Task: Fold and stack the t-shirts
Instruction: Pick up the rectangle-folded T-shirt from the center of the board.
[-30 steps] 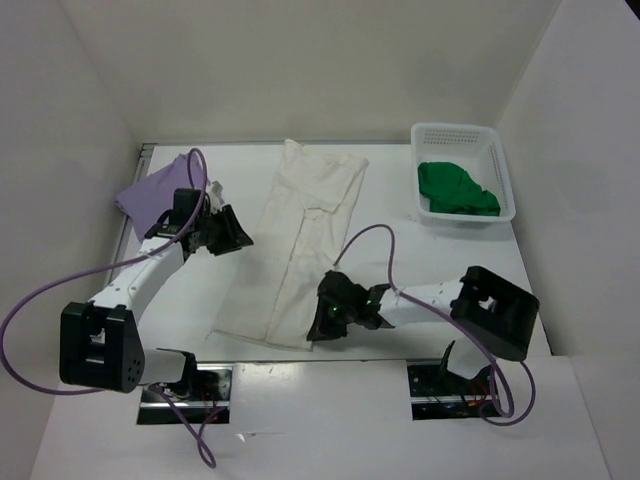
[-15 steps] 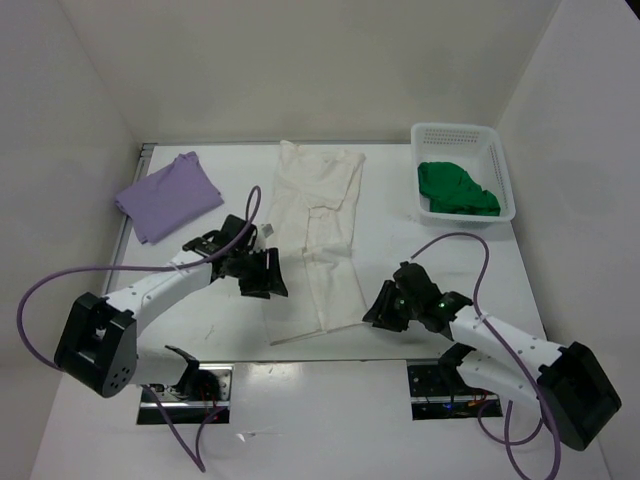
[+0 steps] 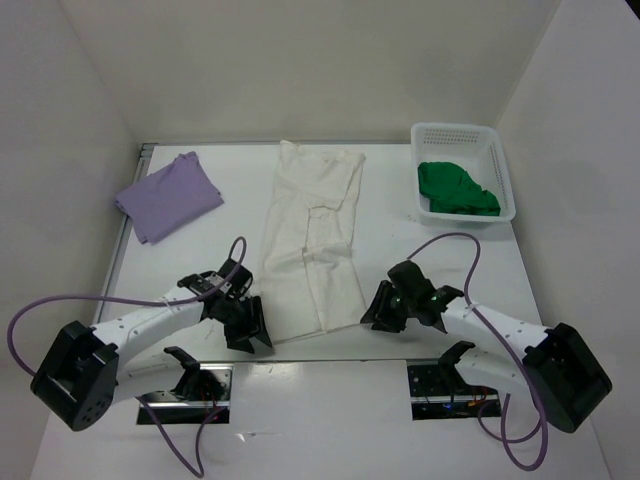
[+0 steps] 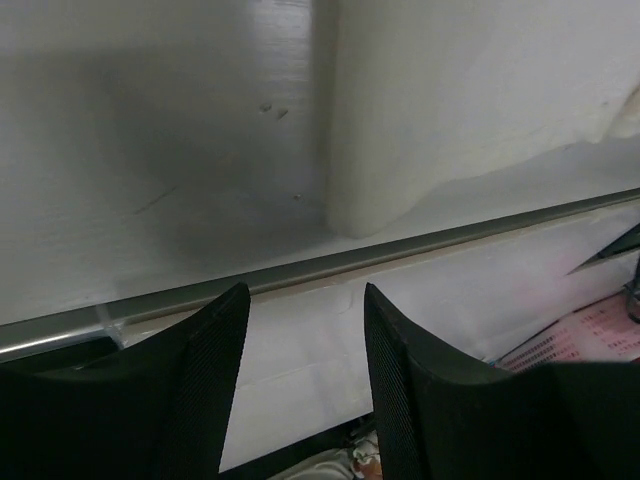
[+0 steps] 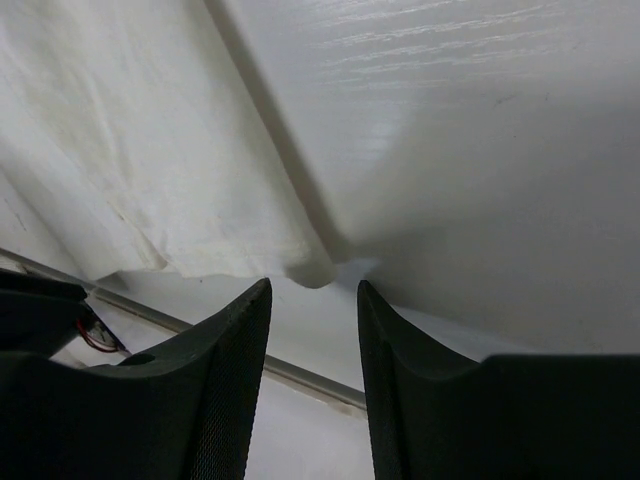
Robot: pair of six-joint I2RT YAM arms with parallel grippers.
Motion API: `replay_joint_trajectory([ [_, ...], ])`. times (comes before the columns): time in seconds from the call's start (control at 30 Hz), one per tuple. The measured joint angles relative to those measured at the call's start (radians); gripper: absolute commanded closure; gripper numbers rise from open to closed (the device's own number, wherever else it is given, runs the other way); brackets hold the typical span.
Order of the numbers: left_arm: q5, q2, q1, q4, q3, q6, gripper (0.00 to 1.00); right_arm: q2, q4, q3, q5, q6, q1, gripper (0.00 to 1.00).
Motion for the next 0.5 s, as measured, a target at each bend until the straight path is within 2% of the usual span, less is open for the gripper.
replay_joint_trajectory([
  [0.17, -0.007, -0.042, -0.002, 0.025, -0.003, -0.060, 0.43, 0.012, 0.022, 0.001, -0.002, -0.002, 0.000, 0.54],
  [0.3, 0.000, -0.080, -0.008, 0.101, -0.078, -0.121, 0.43, 0.055, 0.064, 0.010, -0.010, -0.003, 0.000, 0.58],
  [0.5, 0.011, -0.284, -0.012, 0.156, -0.225, -0.243, 0.43, 0.095, 0.094, 0.026, -0.010, -0.018, 0.000, 0.59],
])
